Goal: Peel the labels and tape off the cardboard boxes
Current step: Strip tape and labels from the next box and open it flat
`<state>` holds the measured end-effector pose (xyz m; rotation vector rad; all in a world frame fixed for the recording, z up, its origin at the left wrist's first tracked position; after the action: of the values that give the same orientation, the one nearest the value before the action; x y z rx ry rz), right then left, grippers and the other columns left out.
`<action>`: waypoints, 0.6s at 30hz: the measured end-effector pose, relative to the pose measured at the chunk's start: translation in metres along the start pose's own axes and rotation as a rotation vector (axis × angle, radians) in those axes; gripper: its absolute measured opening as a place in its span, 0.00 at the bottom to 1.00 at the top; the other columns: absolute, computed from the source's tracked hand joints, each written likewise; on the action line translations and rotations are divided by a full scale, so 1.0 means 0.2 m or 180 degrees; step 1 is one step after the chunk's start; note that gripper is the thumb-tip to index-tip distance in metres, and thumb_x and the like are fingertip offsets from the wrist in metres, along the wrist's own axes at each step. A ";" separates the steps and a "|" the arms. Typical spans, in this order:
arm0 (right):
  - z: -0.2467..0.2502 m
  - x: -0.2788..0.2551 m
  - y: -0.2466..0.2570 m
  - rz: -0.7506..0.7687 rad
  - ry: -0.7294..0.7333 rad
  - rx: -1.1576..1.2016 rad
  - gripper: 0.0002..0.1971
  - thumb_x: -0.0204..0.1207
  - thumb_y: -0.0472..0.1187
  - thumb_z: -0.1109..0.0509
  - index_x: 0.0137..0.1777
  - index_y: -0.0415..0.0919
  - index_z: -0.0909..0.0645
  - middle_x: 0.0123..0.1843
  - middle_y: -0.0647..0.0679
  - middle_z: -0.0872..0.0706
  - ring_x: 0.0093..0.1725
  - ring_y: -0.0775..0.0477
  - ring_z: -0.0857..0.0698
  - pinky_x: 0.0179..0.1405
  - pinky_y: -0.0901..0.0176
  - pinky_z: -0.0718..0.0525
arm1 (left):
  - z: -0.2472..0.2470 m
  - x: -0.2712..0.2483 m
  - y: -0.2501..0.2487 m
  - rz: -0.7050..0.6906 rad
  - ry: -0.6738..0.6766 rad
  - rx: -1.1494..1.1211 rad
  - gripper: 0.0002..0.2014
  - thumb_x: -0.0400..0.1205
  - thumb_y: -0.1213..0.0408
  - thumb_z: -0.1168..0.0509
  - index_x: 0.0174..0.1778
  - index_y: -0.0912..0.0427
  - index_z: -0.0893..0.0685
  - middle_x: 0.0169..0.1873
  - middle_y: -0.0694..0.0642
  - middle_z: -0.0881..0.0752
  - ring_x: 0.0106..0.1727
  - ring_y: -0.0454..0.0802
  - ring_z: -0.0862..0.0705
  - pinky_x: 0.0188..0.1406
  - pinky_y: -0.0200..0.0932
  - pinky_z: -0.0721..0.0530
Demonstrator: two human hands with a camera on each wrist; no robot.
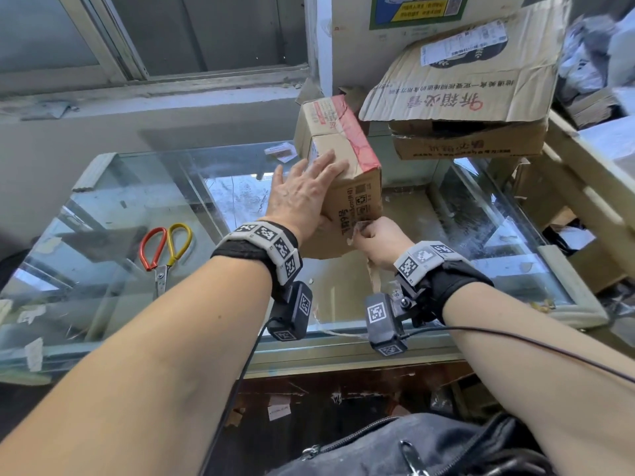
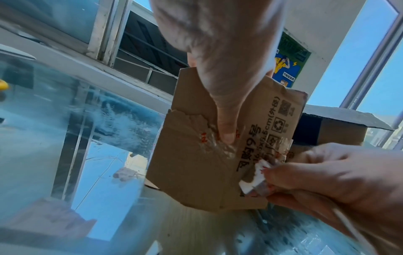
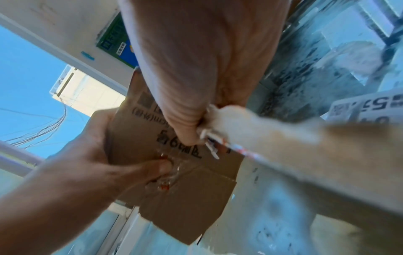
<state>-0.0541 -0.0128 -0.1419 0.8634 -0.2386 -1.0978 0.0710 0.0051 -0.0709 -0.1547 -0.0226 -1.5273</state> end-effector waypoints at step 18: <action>0.20 -0.08 -0.13 -0.0584 -0.0312 -0.1073 0.24 0.79 0.57 0.37 0.40 0.34 0.17 0.37 0.40 0.16 0.43 0.37 0.15 0.40 0.56 0.21 | 0.06 0.04 -0.12 -0.0181 -0.0161 0.0173 0.45 0.65 0.46 0.21 0.74 0.53 0.36 0.83 0.56 0.41 0.85 0.55 0.50 0.84 0.57 0.60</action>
<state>-0.1020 -0.0238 -0.1305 0.5380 -0.0520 -1.3089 0.0489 -0.0028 -0.0561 -0.1502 -0.1096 -1.5778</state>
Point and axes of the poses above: each hand's wrist, its own x-axis towards the middle knuckle, its own z-axis out of the back of the hand, y = z × x, the point moved 9 cm from there along x, towards the middle knuckle
